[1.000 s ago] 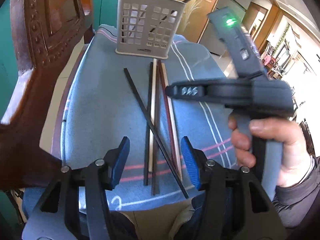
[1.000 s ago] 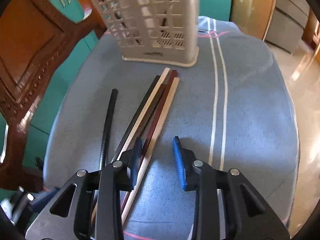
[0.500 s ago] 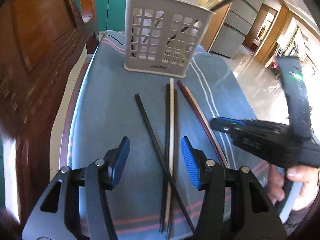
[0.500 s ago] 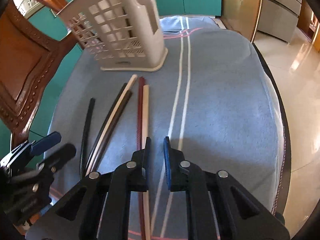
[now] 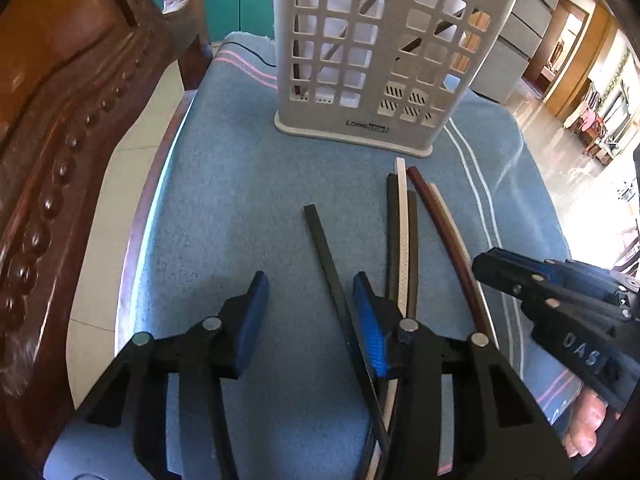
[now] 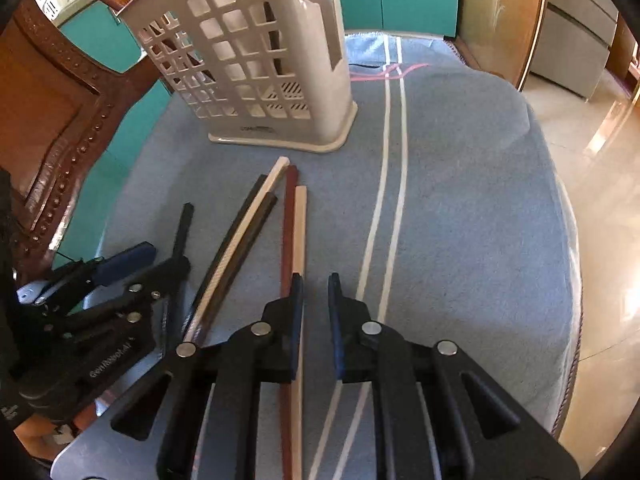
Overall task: Organize utensils
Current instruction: 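Close the right tool on the light chopstick while the left tool closes on the black chopstick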
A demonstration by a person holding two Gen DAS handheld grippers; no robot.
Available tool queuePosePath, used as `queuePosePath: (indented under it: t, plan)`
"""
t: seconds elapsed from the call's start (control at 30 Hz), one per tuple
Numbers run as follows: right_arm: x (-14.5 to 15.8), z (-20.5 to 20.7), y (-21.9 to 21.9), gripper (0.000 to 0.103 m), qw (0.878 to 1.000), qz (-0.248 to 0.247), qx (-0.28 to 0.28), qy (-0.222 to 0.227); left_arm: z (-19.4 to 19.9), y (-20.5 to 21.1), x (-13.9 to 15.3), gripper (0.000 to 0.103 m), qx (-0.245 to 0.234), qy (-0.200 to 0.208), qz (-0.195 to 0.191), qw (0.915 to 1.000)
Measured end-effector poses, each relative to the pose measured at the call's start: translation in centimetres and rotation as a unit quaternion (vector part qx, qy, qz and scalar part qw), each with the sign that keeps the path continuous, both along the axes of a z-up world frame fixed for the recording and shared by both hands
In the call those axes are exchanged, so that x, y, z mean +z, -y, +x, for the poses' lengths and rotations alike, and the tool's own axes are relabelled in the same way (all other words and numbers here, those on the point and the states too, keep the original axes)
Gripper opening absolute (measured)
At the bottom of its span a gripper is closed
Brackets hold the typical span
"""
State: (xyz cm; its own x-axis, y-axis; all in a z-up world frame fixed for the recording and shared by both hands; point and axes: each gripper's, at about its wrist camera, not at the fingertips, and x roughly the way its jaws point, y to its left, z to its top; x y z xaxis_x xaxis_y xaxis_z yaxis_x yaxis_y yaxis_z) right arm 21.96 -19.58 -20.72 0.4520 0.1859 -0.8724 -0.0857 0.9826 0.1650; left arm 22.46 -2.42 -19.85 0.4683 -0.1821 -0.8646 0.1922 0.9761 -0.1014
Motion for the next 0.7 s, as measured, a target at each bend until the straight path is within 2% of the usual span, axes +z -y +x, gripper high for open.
queuePosePath:
  t: [0.1, 0.27, 0.37, 0.57, 0.7]
  plan:
    - [0.0, 0.3, 0.3, 0.014, 1.0, 0.015, 0.0, -0.007, 0.2, 0.0, 0.0, 0.041, -0.001, 0.001, 0.003, 1.0]
    - [0.4, 0.7, 0.2, 0.014, 0.999, 0.038, 0.011, 0.013, 1.0, -0.4, 0.2, 0.041, 0.0, -0.004, -0.003, 1.0]
    - [0.0, 0.9, -0.7, 0.014, 1.0, 0.008, 0.018, 0.006, 1.0, -0.2, 0.1, 0.041, -0.001, -0.002, 0.003, 1.0]
    - [-0.1, 1.8, 0.4, 0.016, 1.0, 0.011, 0.002, -0.011, 0.8, 0.4, 0.0, 0.041, -0.008, 0.006, 0.016, 0.9998]
    - [0.3, 2.1, 0.3, 0.023, 1.0, -0.025, -0.004, -0.016, 0.6, 0.2, 0.1, 0.041, -0.006, 0.002, 0.01, 0.9999]
